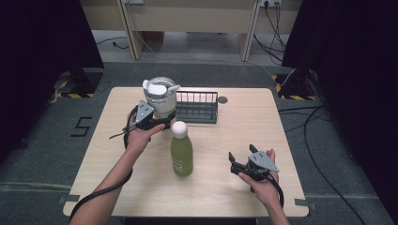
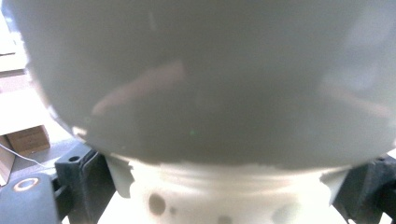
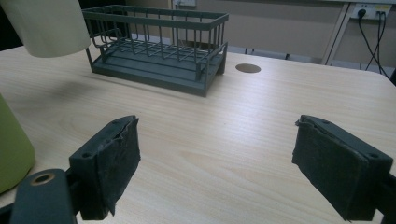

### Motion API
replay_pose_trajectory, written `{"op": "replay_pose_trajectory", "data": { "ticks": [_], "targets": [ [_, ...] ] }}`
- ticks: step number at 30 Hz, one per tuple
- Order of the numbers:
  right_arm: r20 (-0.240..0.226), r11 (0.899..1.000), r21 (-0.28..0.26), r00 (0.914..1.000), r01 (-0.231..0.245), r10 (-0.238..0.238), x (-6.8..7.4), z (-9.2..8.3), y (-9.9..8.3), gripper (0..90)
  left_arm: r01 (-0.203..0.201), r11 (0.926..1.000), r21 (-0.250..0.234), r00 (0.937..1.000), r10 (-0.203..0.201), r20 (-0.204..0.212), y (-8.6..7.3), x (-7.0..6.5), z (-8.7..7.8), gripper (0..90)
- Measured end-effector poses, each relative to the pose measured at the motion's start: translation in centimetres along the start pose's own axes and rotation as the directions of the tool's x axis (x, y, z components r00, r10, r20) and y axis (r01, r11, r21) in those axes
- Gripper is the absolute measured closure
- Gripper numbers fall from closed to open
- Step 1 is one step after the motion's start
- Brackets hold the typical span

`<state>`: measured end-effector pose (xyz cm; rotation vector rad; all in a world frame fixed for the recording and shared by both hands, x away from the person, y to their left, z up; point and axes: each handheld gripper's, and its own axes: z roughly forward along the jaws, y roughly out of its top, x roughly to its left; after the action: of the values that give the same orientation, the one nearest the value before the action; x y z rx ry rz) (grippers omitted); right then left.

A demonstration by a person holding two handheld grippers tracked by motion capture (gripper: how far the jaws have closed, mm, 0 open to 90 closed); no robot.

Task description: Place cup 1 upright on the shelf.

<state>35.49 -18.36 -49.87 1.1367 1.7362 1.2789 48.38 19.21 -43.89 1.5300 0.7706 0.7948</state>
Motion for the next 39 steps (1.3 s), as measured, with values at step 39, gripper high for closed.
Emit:
{"op": "replay_pose_trajectory", "data": {
  "ticks": [39],
  "targets": [
    [0.004, 1.0, -0.005, 1.0, -0.006, 0.006, -0.3, 0.0, 0.1, 14.7, 0.01, 0.9994, -0.034, 0.9999, -0.01, -0.001, 2.8, 0.5, 2.2, 9.7]
  ]
}}
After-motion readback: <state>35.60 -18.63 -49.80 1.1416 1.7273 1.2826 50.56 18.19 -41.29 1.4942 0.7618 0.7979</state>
